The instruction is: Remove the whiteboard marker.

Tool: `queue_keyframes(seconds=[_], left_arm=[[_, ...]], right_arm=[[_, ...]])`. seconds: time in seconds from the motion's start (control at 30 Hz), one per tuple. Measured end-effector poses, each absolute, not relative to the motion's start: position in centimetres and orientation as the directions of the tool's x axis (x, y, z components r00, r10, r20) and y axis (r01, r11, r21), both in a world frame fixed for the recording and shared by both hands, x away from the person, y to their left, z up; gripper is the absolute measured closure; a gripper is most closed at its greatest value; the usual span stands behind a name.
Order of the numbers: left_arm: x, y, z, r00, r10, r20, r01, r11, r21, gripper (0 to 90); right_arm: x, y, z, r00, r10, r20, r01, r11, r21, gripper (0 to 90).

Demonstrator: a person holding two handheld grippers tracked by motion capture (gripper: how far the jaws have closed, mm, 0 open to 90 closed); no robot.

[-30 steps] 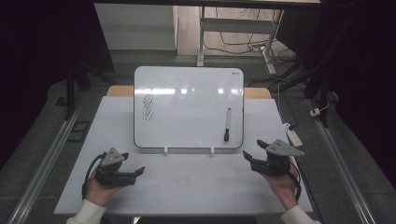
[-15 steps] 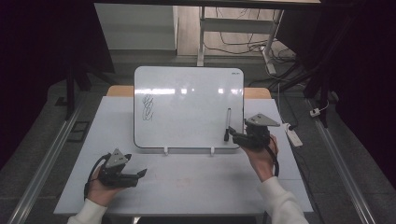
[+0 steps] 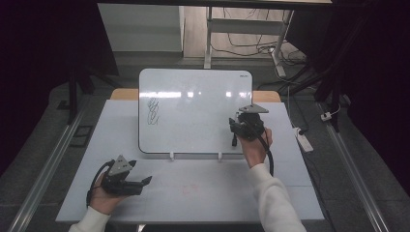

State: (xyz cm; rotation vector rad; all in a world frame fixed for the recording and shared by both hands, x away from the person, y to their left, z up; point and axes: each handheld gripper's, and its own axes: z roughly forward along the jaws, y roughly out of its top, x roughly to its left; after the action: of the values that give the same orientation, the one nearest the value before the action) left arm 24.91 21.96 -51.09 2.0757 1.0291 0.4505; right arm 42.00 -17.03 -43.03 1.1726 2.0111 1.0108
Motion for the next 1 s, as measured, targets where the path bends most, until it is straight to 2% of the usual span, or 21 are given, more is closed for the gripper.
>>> queue_keyframes(seconds=[0.43, 0.57, 0.63, 1.0], left_arm=[[24.8, 22.0, -51.1, 0.619, 0.785, -0.015, 0.509, -0.387, 0.768, 18.1], [24.8, 22.0, -51.1, 0.620, 0.784, -0.015, 0.509, -0.388, 0.769, 18.1], [24.8, 22.0, -51.0, 0.620, 0.785, -0.013, 0.507, -0.388, 0.769, 18.1], [24.8, 22.1, -51.1, 0.617, 0.787, -0.013, 0.507, -0.385, 0.771, 18.2]], right_arm=[[43.0, -15.7, -43.6, -0.362, 0.917, -0.168, 0.458, 0.332, 0.825, 63.7], [42.9, -15.4, -43.6, -0.338, 0.916, -0.216, 0.444, 0.357, 0.822, 72.3], [42.9, -15.2, -43.7, -0.330, 0.918, -0.221, 0.444, 0.357, 0.822, 73.3], [42.8, -13.5, -43.7, -0.368, 0.898, -0.240, 0.435, 0.394, 0.809, 80.9]])
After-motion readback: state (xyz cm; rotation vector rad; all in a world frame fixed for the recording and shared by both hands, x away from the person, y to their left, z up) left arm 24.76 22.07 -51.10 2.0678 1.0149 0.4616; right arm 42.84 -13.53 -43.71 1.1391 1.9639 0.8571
